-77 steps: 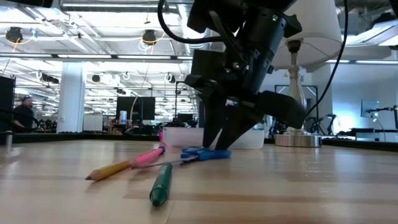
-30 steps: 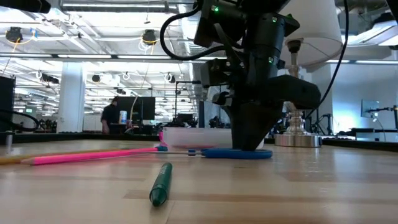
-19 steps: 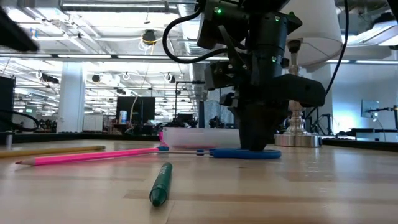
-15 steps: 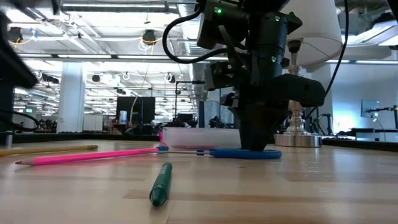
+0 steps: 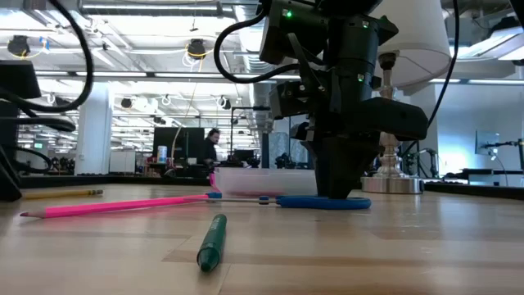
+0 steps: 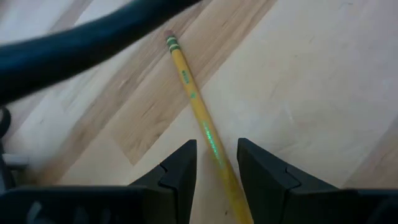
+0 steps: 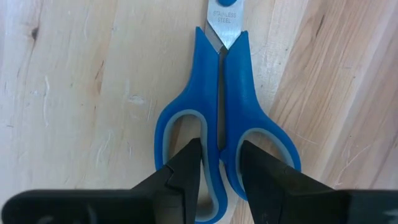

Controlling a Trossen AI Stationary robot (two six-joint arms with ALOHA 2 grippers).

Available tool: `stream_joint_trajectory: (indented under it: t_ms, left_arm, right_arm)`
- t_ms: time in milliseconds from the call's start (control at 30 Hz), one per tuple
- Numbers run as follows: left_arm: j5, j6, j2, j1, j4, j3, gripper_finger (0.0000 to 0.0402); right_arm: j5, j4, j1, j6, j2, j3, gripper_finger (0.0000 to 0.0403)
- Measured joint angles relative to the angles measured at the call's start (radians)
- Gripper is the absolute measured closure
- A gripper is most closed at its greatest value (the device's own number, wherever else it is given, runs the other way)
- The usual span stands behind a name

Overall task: Pick & place school supplies into a supply box
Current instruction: Put the blue scissors into the pink supply box

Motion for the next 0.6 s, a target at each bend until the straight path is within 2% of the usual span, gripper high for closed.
stream_joint_trajectory:
  t_ms: [300, 600]
  left_arm:
    - [-0.018, 0.040, -0.046, 0.004, 0.060, -0.025, 0.0288]
    - [-0.087, 0.091, -0.055, 0.003, 0.093, -0.024, 0.0288]
  right_arm:
    - [0.001, 0.004, 0.000, 0.000, 0.000, -0.001, 0.0305]
    - [0.003, 0.001, 0.000, 0.000, 0.000, 0.000, 0.0309]
